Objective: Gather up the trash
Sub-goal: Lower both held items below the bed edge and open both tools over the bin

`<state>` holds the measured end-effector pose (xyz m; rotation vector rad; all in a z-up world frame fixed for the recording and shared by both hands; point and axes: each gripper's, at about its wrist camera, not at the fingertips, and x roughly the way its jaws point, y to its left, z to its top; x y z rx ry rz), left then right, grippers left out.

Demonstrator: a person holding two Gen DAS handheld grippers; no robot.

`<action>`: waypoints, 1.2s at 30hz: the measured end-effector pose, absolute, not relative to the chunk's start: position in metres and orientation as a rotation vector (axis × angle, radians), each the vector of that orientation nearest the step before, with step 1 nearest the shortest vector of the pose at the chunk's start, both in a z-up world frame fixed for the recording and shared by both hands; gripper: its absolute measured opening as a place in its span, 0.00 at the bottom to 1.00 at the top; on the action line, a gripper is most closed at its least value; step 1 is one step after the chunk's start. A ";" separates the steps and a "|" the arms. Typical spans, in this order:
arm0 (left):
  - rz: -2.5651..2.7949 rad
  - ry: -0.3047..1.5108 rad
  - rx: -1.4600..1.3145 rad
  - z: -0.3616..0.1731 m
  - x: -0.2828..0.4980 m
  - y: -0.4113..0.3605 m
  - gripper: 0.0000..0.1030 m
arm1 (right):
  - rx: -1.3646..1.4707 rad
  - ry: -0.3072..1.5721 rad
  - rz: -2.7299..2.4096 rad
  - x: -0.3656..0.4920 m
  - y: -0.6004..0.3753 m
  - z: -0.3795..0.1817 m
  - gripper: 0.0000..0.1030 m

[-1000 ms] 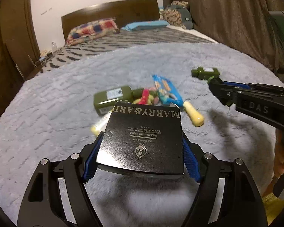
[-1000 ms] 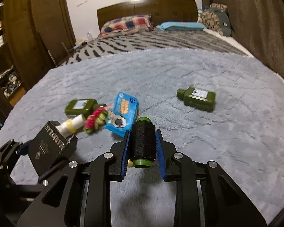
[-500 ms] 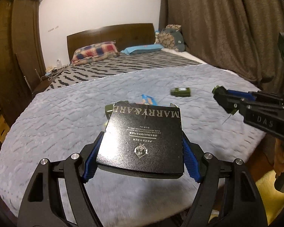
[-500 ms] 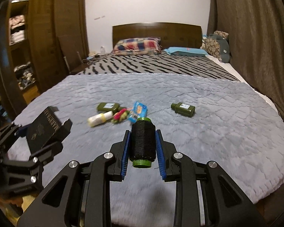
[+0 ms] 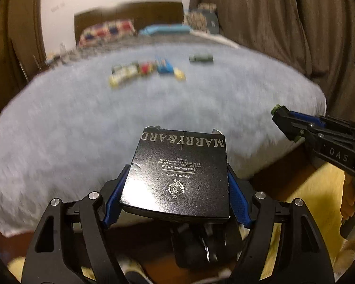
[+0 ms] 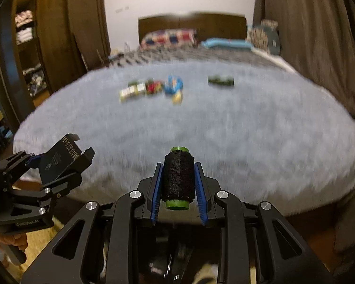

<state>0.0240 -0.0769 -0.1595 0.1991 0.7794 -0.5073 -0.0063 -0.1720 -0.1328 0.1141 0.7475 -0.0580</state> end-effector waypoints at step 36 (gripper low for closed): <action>-0.565 1.328 0.198 -0.360 0.054 -0.101 0.70 | 0.284 1.263 0.025 0.017 -0.138 -0.326 0.27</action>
